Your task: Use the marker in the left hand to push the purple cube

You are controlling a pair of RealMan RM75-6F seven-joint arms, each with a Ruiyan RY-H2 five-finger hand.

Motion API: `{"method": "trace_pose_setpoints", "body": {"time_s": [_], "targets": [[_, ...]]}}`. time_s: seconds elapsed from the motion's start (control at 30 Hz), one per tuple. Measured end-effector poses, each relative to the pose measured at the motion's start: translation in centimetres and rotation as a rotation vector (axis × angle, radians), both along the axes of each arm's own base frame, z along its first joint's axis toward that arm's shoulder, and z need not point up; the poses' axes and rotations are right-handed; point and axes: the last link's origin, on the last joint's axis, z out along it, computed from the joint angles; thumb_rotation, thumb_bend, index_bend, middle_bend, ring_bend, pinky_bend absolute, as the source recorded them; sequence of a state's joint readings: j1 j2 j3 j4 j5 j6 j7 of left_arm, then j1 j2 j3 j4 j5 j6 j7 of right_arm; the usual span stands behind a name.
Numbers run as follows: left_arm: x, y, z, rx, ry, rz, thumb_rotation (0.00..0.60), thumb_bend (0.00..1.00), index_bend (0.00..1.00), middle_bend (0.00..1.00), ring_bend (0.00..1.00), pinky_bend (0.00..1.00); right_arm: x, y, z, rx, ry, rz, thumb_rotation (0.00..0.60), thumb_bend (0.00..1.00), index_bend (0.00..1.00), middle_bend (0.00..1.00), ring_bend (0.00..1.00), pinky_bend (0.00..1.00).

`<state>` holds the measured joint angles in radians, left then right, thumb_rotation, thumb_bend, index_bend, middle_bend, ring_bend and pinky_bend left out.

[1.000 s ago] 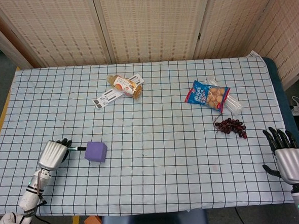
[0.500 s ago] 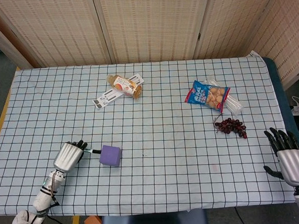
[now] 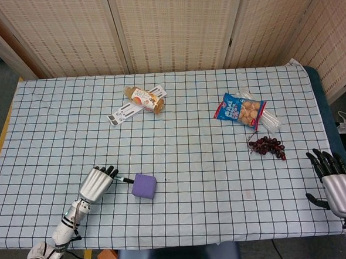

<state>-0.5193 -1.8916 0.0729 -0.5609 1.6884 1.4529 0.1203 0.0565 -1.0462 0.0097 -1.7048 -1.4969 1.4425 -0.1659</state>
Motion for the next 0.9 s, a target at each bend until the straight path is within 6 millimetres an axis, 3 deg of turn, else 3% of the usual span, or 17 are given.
{"method": "trace_pose_setpoints", "body": {"time_s": [0.37, 0.9], "targets": [[2.5, -2.1, -1.0, -0.018, -0.006, -0.057, 0.600, 0.63, 0.81, 0.83, 0.73, 0.85, 0.6, 0.6, 0.1, 0.015, -0.019, 0.030, 0.600, 0.06, 0.00, 0.00, 0.00, 0.00], [5.6, -3.3, -3.3, -0.050, 0.020, -0.083, 0.600, 0.63, 0.81, 0.84, 0.73, 0.85, 1.0, 1.4, 0.9, 0.007, -0.045, 0.057, 0.600, 0.06, 0.00, 0.00, 0.00, 0.00]]}}
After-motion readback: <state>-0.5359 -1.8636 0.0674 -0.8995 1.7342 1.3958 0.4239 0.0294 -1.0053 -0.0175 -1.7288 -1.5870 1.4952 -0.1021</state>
